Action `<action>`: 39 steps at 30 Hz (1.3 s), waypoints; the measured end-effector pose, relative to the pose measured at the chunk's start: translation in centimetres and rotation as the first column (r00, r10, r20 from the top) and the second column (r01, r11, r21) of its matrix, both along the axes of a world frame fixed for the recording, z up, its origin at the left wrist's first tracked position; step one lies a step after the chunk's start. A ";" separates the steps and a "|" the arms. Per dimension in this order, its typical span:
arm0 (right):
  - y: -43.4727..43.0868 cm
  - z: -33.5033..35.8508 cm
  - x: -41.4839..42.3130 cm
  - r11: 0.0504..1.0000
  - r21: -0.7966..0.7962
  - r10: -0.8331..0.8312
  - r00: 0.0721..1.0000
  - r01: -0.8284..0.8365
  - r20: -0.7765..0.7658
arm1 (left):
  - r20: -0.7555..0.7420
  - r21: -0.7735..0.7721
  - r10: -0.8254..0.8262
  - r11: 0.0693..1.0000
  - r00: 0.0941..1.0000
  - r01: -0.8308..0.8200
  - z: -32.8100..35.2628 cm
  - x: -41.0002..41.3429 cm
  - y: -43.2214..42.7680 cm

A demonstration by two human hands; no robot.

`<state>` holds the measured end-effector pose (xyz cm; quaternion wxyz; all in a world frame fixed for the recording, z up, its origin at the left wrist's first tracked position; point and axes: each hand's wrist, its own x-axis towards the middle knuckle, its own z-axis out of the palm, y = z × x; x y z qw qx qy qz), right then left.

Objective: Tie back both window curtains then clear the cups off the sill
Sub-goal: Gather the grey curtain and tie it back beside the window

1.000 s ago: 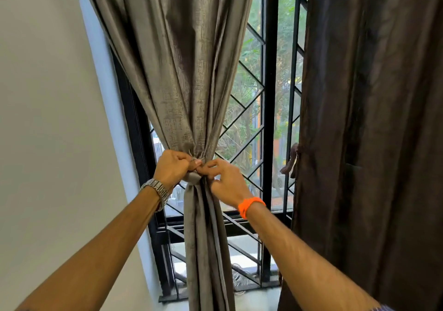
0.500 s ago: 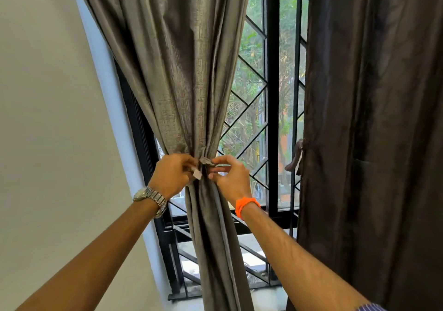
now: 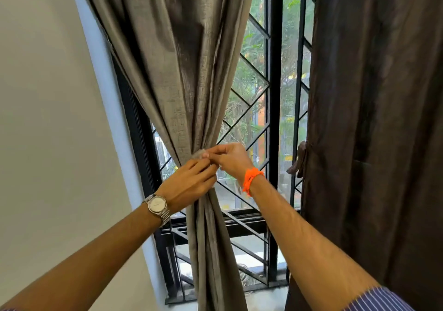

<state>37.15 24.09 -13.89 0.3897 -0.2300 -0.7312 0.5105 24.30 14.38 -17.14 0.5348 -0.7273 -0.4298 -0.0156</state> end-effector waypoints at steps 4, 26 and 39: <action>-0.9 -0.7 -0.5 0.955 -0.226 0.177 0.981 -0.191 -0.079 | -0.033 0.088 0.105 0.991 0.994 -0.102 -0.1 -0.2 -0.6; -4.1 -6.9 -4.8 0.987 0.037 -0.142 0.950 0.158 -0.279 | 0.166 -0.272 0.675 0.732 0.719 -0.624 5.7 -2.4 -2.3; -4.7 -3.3 1.3 0.432 0.856 -0.067 0.957 0.283 -0.282 | 0.174 -0.408 0.601 0.765 0.780 -0.498 9.7 2.4 -2.5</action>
